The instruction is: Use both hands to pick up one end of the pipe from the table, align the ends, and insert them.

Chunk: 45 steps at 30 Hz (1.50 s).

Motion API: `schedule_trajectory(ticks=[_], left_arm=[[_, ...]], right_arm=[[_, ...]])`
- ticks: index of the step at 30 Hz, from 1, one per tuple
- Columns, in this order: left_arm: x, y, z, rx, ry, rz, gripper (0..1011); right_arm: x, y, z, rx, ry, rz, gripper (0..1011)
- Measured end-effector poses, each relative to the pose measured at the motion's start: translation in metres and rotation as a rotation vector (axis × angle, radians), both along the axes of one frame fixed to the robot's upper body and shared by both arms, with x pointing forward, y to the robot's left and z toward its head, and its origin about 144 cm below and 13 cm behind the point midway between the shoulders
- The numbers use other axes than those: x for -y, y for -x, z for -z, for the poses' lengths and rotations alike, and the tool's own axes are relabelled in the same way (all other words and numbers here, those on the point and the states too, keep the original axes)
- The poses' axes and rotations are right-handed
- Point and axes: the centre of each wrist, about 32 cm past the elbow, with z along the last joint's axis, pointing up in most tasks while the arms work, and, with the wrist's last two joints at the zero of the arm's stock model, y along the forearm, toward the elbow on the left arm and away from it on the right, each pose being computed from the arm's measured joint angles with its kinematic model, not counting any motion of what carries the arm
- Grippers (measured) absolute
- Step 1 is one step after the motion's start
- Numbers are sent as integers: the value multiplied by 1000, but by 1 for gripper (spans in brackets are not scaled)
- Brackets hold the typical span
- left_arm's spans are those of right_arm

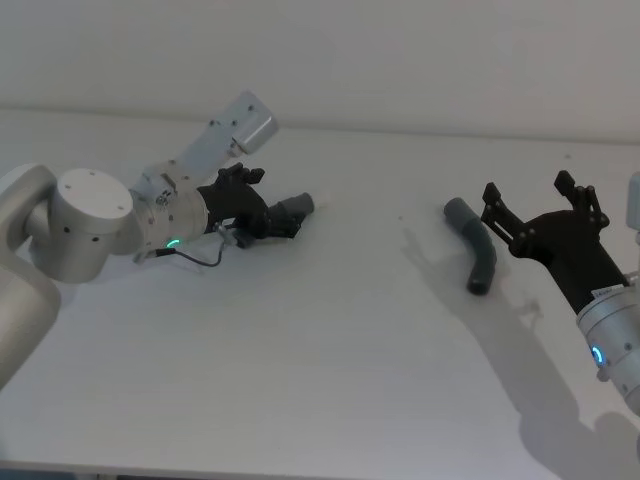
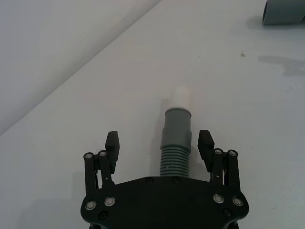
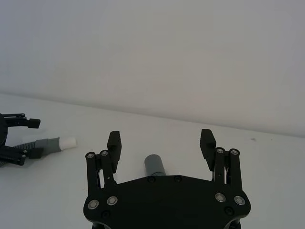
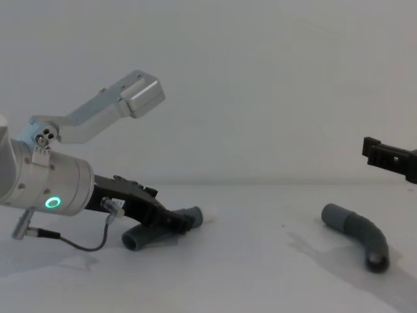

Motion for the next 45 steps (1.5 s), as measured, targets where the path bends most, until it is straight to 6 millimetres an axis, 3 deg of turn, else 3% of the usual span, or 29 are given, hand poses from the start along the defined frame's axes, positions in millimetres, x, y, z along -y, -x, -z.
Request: schedule_trajectory(ticks=[23,28,45], left_arm=[[0,0,0,-27,1,2,994],[0,-1,0,-29,1,2,909],[0,-1,0,-31,0,1,371]], right_arm=[[0,0,0,0,0,0,1004],[0,0,0,0,0,0,1004],[0,0,0,0,0,0,1004]])
